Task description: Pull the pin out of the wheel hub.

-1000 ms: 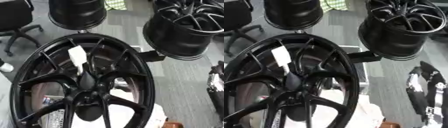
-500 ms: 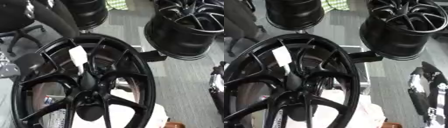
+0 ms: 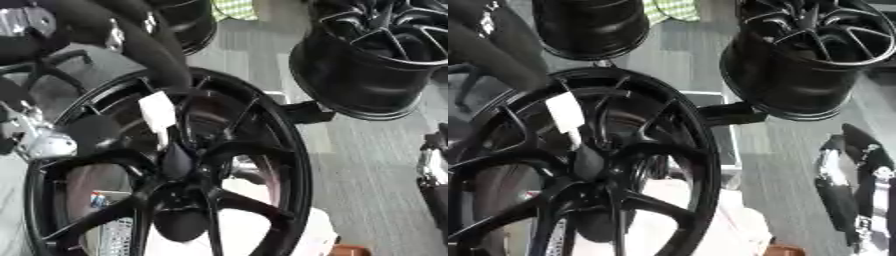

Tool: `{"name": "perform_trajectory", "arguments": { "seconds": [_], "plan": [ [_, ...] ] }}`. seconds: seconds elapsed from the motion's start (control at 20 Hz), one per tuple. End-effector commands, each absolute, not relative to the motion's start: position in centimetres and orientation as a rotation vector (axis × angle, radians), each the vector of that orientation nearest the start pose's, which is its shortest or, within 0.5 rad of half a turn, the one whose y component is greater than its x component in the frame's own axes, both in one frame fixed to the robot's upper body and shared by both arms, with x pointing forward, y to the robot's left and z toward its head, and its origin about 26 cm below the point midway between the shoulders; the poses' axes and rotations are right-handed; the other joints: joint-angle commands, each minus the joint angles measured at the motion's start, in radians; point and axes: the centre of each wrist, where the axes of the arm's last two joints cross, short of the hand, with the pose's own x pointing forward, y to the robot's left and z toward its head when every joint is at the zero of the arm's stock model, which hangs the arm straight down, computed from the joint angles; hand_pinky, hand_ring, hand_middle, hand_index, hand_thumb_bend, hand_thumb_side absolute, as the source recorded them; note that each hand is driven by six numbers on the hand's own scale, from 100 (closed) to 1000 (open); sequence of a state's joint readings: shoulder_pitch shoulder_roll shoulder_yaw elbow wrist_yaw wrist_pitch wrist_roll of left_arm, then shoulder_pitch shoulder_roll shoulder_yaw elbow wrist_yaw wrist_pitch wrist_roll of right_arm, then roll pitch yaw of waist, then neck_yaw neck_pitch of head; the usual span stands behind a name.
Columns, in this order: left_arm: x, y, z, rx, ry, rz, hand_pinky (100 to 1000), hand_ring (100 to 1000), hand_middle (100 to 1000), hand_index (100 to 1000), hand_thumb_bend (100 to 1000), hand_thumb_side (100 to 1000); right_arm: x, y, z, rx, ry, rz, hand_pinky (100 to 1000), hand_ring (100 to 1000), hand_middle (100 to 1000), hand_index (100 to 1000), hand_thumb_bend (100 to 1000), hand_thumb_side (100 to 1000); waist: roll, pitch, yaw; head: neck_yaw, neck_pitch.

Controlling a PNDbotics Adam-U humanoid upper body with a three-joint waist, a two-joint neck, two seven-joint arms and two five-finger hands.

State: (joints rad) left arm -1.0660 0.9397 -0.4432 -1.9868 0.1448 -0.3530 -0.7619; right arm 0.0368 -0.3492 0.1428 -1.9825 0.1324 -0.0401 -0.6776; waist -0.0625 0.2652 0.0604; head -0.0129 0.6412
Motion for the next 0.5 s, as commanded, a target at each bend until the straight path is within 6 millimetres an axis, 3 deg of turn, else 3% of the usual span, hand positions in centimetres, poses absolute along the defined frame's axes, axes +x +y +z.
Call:
{"name": "perform_trajectory", "arguments": {
  "seconds": [0.05,0.5],
  "plan": [
    [28.2,18.6,39.6,-0.207,1.706,2.434,845,820,780,896,100,260,25.2,-26.4,10.4,-0.635,-2.076,-0.133,872,857,633,787,100,529,0.007,-0.012,-0.004,0.002,-0.005],
    [31.9,18.0,38.4,-0.348,1.62,2.481,870,853,806,913,100,271,25.3,-26.2,10.6,-0.627,-2.083,-0.136,872,858,633,787,100,531,0.012,-0.003,-0.015,0.008,-0.013]
  ]
}}
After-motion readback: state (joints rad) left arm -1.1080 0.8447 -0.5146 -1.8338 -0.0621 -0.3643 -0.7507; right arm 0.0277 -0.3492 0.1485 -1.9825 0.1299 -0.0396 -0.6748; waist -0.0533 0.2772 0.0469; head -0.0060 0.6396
